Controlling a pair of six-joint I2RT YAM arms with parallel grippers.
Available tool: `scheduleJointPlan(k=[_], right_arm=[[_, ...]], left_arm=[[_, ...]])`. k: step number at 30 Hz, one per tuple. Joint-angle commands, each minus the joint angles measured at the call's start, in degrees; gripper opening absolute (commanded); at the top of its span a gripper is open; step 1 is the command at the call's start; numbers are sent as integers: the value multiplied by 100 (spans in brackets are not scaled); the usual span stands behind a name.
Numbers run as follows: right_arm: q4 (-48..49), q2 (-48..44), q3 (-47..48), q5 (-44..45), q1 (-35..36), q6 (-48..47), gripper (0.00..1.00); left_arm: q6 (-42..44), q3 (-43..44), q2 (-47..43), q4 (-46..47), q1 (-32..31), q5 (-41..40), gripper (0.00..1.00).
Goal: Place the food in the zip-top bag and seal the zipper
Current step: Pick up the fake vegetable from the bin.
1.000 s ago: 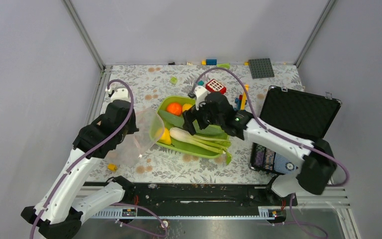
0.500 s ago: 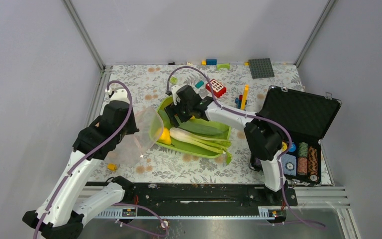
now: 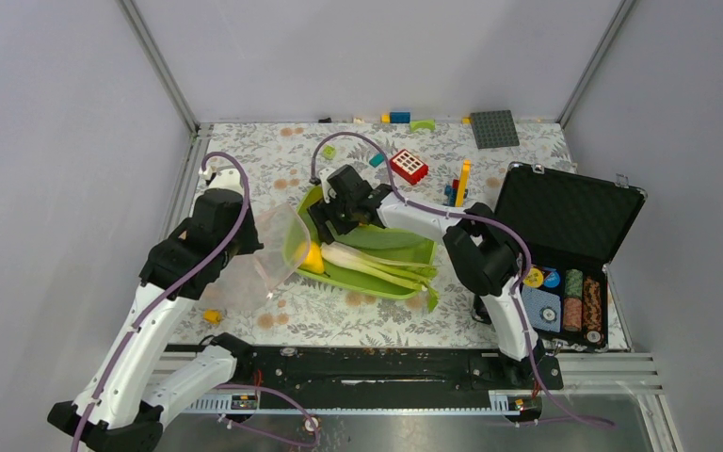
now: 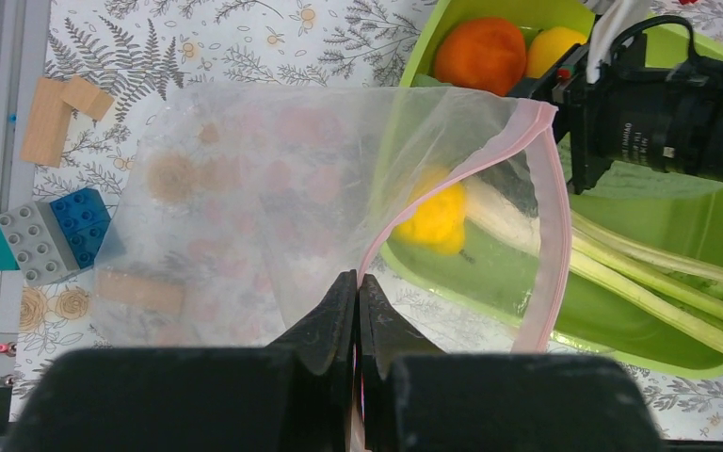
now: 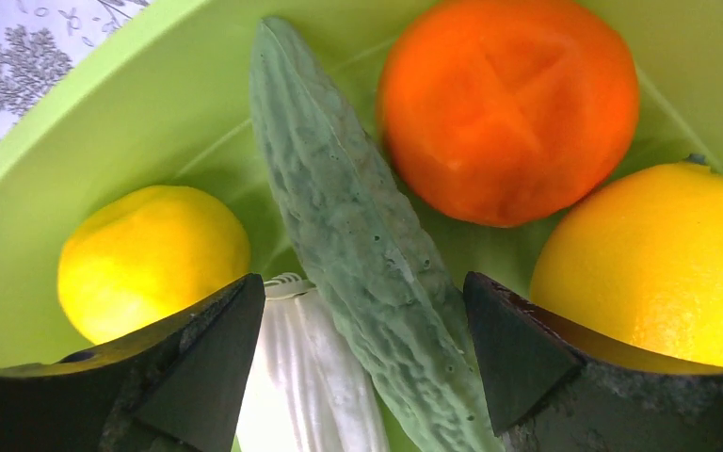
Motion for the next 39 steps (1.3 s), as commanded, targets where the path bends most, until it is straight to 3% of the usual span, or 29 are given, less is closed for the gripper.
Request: scheduleJointPlan(k=[1, 6, 11, 17, 20, 30, 39], right_arm=[[-17, 137, 150, 261, -22, 54, 85], [-42, 245, 84, 261, -29, -69, 81], [-27, 183, 99, 299, -27, -345, 70], [409, -237, -219, 27, -27, -758, 31], [573, -549, -374, -169, -27, -861, 21], [1343, -1810, -1076, -500, -30, -776, 7], [3392, -2990, -2103, 28, -36, -22, 4]], left_arm=[[94, -1, 3, 264, 75, 233, 0], [111, -6, 30, 280, 112, 310, 0], [121, -11, 43, 295, 131, 387, 0], [180, -35, 47, 309, 140, 542, 0], [212, -42, 61, 332, 142, 652, 0], [162, -16, 102, 322, 140, 837, 0], [-27, 115, 200, 271, 140, 942, 0]])
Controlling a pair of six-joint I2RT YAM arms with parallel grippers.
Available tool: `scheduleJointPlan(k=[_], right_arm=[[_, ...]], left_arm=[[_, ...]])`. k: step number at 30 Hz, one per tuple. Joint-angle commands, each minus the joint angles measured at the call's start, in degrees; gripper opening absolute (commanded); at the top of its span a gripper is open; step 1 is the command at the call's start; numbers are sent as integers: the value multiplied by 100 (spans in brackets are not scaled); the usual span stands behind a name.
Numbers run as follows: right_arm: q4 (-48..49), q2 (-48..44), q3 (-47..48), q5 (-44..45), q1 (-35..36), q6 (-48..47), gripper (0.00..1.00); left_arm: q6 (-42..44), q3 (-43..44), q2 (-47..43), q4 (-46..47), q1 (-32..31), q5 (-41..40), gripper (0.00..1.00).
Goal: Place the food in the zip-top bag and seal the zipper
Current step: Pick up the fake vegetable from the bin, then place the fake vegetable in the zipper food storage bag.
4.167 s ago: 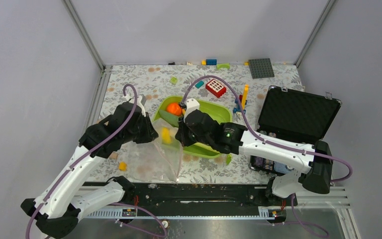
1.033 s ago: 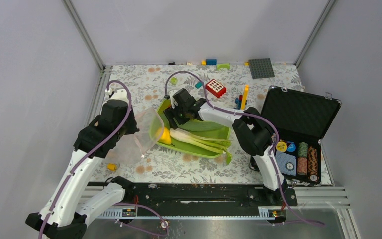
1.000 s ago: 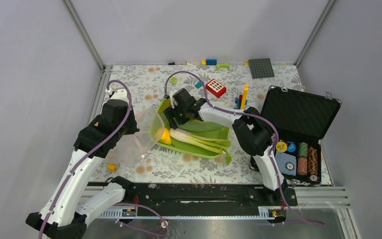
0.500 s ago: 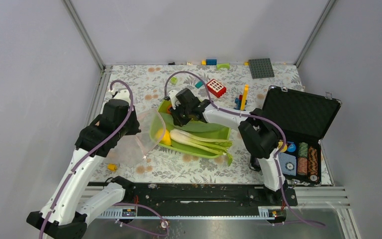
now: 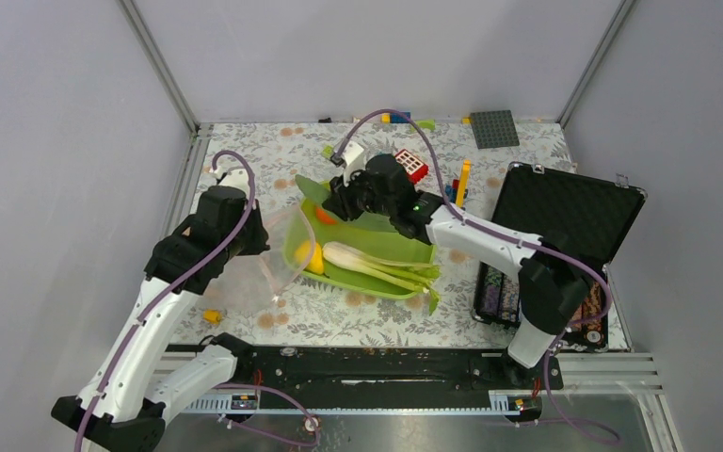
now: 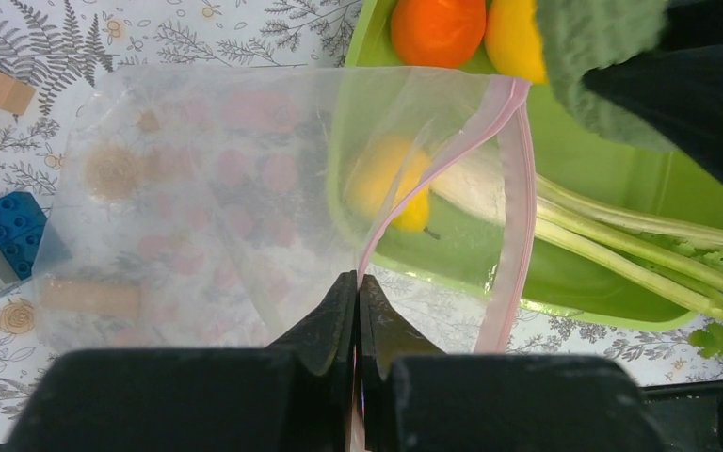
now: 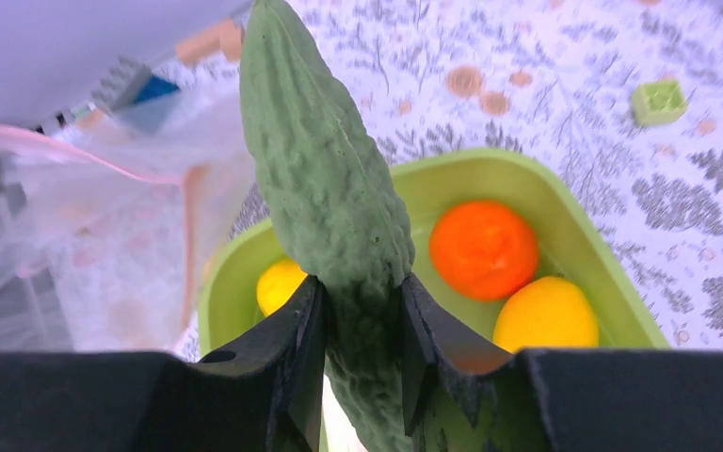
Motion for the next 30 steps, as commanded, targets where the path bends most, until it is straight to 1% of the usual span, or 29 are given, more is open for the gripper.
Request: scheduleJointPlan(k=[1, 4, 7, 9, 11, 14, 18, 22, 25, 30], right_arm=[[1478, -670, -281, 424, -31, 477, 3], [2064, -1116, -517, 553, -31, 746, 3], [2860, -1685, -906, 348, -32, 1099, 3], [3403, -2000, -1188, 96, -31, 1499, 4], [3760, -2263, -1372, -362, -31, 1920, 4], [4495, -2401, -1568, -1004, -31, 2926, 4], [6093, -2081, -1354, -1759, -19, 4325, 4], [7399, -1434, -799, -2034, 110, 5513, 4], [7726, -1014, -416, -2035, 289, 5914, 4], [7719, -685, -175, -2053, 697, 5805, 4]], left_arm=[[-179, 165, 88, 216, 30, 162, 0], [-281, 169, 130, 207, 33, 202, 0], [-358, 215, 140, 211, 31, 297, 0], [-399, 258, 136, 218, 32, 397, 0], [-421, 301, 147, 230, 31, 591, 0], [-416, 293, 173, 296, 30, 926, 0], [-391, 311, 186, 353, 31, 1328, 0], [-317, 175, 111, 533, 30, 1838, 0], [-329, 162, 59, 555, 30, 1982, 0], [-363, 142, -62, 550, 30, 1966, 0]])
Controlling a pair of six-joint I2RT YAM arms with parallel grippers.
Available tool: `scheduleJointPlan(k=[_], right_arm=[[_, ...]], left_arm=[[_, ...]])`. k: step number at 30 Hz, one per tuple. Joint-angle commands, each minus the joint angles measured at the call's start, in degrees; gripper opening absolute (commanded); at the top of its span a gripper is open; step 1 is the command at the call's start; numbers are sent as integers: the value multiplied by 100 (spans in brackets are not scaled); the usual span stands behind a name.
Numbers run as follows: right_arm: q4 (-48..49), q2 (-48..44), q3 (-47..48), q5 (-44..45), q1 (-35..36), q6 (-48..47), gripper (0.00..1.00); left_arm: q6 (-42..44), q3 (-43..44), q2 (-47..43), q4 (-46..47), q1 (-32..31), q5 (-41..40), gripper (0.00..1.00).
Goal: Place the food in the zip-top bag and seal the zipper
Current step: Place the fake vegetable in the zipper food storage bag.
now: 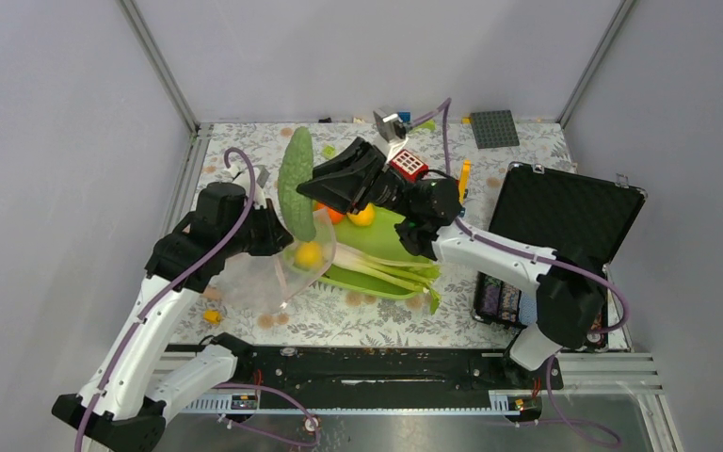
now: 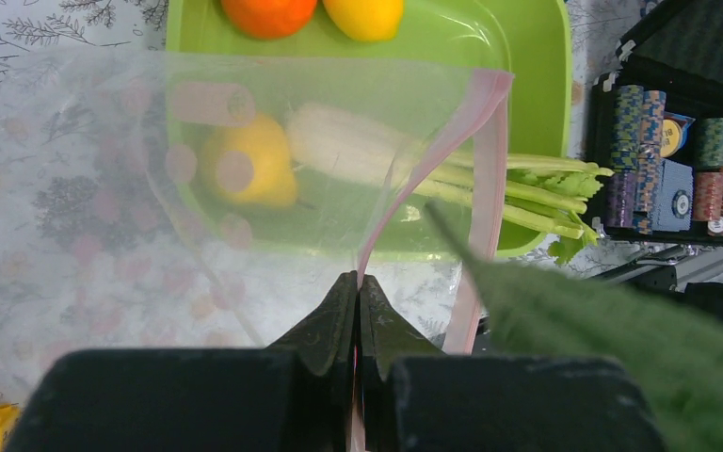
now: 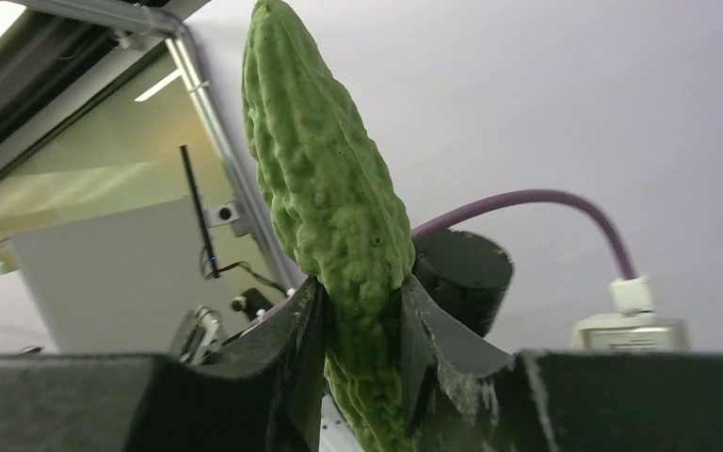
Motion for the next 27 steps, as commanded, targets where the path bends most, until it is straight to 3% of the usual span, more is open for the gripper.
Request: scheduleJointPlan(k=[1, 6, 14, 19, 27], right_arm=[[829, 115, 342, -216, 365, 322, 4], [1009, 3, -293, -25, 430, 279, 4], [987, -153, -1115, -147, 492, -740, 5], [1001, -2, -1297, -428, 492, -1359, 7], [1019, -84, -1364, -639, 615, -2391, 13]], left_arm=[[-19, 67, -206, 292, 33, 248, 0], [-79, 43, -360, 349, 30, 416, 0], [-68, 167, -519, 421, 30, 1059, 0], [-58, 257, -612, 397, 30, 1538, 0], [-198, 208, -640, 330, 30, 1558, 0]])
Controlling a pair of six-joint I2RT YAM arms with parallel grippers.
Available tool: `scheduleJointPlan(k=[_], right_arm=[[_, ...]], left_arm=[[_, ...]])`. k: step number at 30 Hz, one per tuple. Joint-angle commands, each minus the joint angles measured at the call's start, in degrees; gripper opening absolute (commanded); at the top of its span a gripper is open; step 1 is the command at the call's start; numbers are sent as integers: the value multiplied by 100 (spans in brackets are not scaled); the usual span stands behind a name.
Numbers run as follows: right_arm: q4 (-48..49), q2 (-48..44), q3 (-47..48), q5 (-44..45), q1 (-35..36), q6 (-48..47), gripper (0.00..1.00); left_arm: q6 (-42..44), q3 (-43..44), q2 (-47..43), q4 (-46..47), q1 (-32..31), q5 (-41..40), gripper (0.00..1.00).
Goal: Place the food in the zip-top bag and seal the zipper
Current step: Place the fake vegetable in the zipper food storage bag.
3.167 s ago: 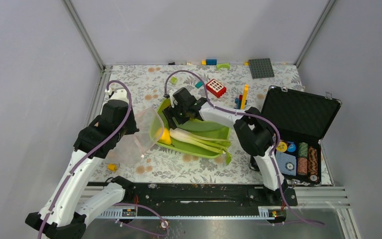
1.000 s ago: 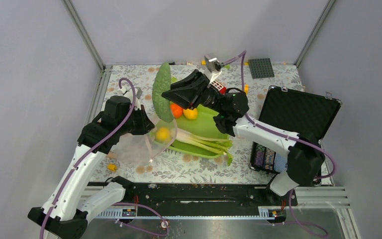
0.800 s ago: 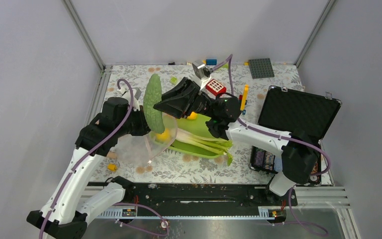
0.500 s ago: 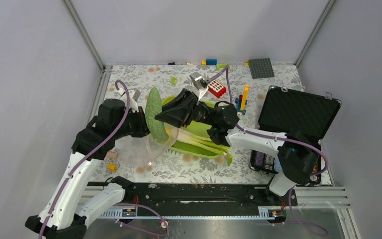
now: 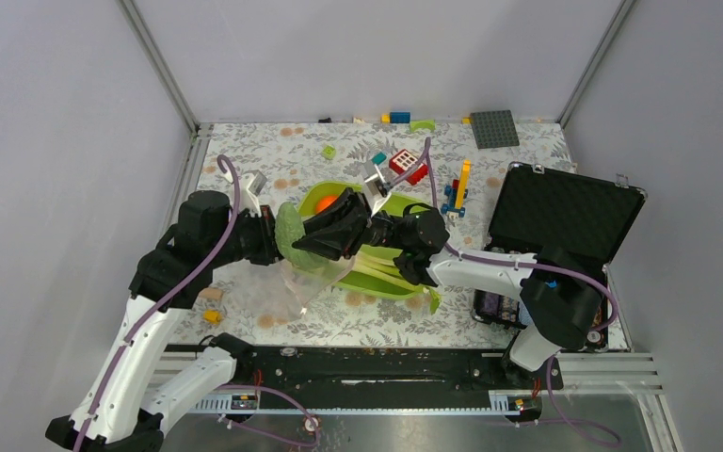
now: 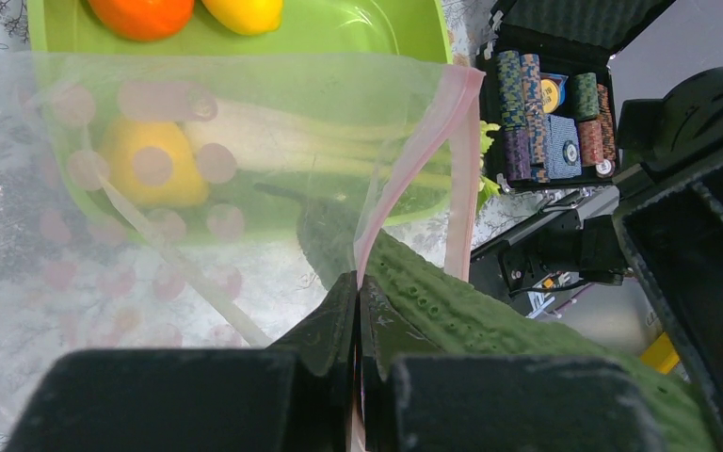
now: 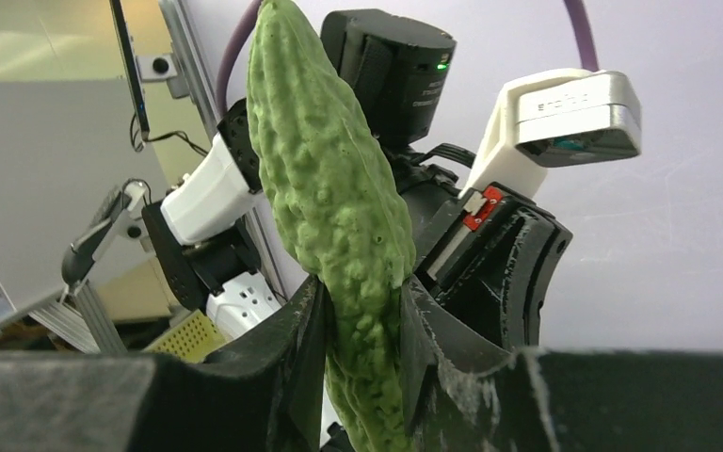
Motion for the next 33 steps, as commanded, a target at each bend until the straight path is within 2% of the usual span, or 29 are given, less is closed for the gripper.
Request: scheduleJointPlan(k=[1, 7, 14, 19, 25, 31, 33], right_arm=[[435, -242, 38, -169, 110, -846, 13], [433, -273, 52, -78, 163, -783, 22], [422, -632, -898, 250, 152, -941, 52], [369, -749, -1287, 696, 154, -911, 68], [141, -743, -1591, 1162, 154, -945, 72], [-1898, -1209, -1535, 1551, 155, -1427, 75], [-2302, -1403, -1545, 1721, 154, -1617, 75]], left_arm=[[-144, 198, -84, 248, 9, 336, 0], [-275, 124, -129, 408, 9, 369, 0], [-311, 192, -374, 467, 9, 261, 0], [-415, 248, -366, 496, 9, 281, 0], [-463, 248, -337, 527, 9, 285, 0], [-486, 156, -321, 573, 9, 191, 0], [-493, 107, -322, 634, 9, 178, 0]])
